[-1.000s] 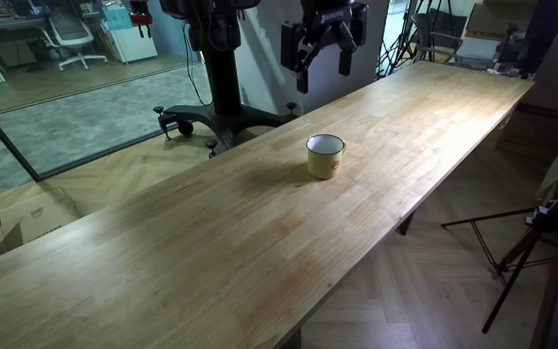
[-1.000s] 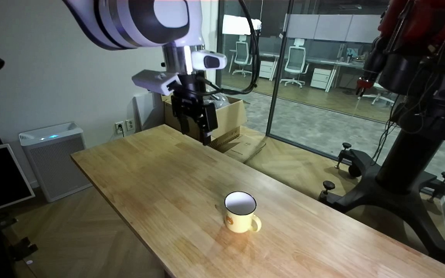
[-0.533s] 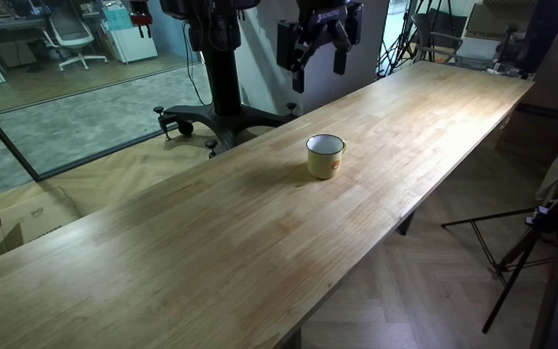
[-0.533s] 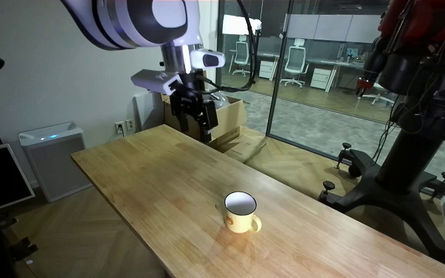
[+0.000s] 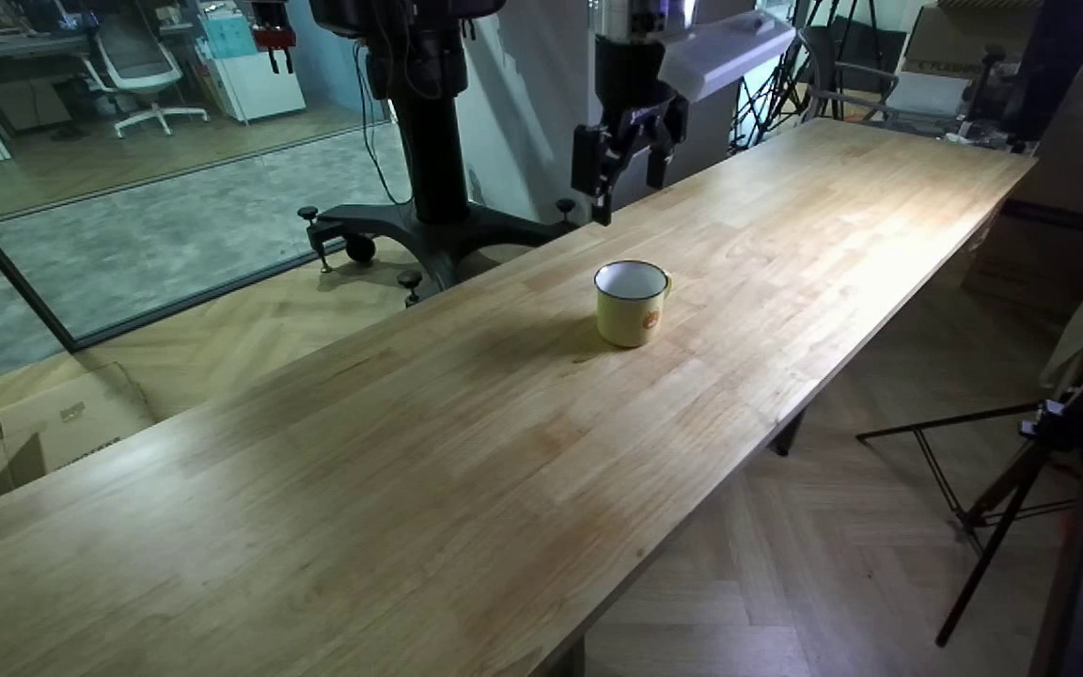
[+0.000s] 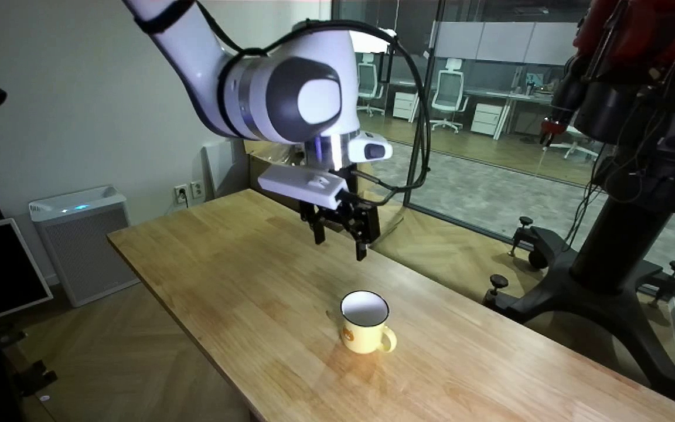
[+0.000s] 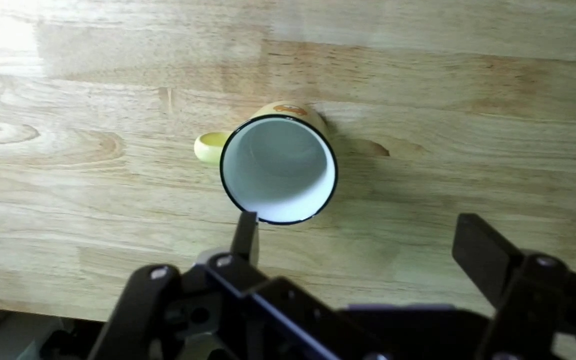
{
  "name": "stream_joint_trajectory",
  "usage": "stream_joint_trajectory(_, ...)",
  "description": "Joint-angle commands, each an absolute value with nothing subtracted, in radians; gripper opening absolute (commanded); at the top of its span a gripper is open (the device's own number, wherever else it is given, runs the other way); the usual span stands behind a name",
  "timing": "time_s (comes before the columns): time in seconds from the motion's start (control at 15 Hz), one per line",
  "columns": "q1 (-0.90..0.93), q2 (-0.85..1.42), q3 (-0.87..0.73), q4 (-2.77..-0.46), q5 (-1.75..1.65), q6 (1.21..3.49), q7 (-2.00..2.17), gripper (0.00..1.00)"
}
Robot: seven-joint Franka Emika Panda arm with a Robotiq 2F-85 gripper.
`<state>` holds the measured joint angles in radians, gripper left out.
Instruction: Move the mug to the left
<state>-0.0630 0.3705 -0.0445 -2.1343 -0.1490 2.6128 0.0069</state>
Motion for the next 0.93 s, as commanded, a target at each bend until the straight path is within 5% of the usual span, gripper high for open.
stream_joint_trajectory(0.0,-0.088,0.514,-0.036,-1.988,-0.125,2.579,-0.111,1.00)
stream_joint_trajectory(0.87,-0.091,0.742,-0.031,-1.766,-0.078,2.421,-0.117,1.00)
